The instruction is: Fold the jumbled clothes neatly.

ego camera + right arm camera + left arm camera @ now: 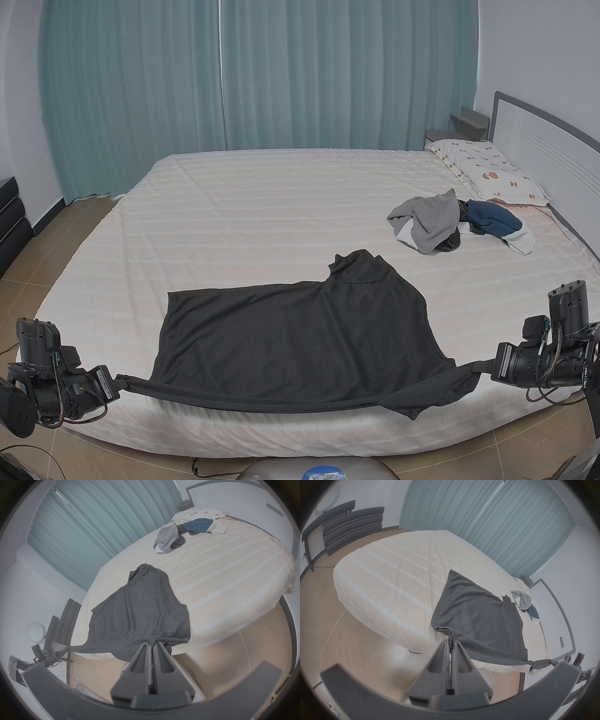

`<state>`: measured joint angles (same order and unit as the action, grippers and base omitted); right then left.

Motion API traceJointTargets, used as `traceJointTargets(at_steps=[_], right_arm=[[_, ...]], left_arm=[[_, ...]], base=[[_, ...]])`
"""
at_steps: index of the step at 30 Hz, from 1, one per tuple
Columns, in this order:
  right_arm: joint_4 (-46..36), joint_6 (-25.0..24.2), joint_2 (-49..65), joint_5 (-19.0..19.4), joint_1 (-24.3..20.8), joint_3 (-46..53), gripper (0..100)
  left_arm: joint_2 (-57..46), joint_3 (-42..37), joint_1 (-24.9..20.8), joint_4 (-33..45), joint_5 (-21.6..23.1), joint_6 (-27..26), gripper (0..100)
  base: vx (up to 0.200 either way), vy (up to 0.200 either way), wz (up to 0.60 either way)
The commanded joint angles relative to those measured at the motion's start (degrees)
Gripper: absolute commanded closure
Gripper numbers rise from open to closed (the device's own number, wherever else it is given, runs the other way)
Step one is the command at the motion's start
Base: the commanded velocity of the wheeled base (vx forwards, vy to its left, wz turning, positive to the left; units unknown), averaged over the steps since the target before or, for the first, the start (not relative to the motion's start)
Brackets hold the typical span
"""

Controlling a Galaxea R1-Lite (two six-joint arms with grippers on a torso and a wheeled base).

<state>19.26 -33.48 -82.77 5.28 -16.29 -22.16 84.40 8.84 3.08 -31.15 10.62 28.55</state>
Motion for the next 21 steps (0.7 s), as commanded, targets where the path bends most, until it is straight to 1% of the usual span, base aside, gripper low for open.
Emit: traceJointTargets(at_steps=[1, 4, 9, 15, 21], right_arm=[[0.1, 0.2, 0.2, 0.0, 0.6, -1.0, 100], [0.1, 0.2, -0.4, 0.0, 0.7, -1.7, 100], [0.5, 0.2, -4.0, 0.3, 2.5, -4.2, 100], [0.3, 0.2, -7.8, 0.4, 2.5, -7.6, 100], [0.2, 0.2, -12.9, 0.4, 2.7, -12.1, 100]], left_arm=[[0.9, 0.0, -0.1, -0.1, 0.1, 0.0, 100], [2.5, 0.6, -0.1, -0.2, 0.2, -0.1, 100], [8.0, 4.2, -0.2, -0.7, 0.4, 0.5, 100], [10.5, 7.8, -0.2, -0.2, 0.3, 0.6, 100], [15.3, 10.6, -0.3, -0.3, 0.3, 0.6, 100]], base=[[0.000, 0.000, 0.00], [0.000, 0.000, 0.00], [0.000, 0.000, 0.00], [0.000, 0.000, 0.00], [0.000, 0.000, 0.00]])
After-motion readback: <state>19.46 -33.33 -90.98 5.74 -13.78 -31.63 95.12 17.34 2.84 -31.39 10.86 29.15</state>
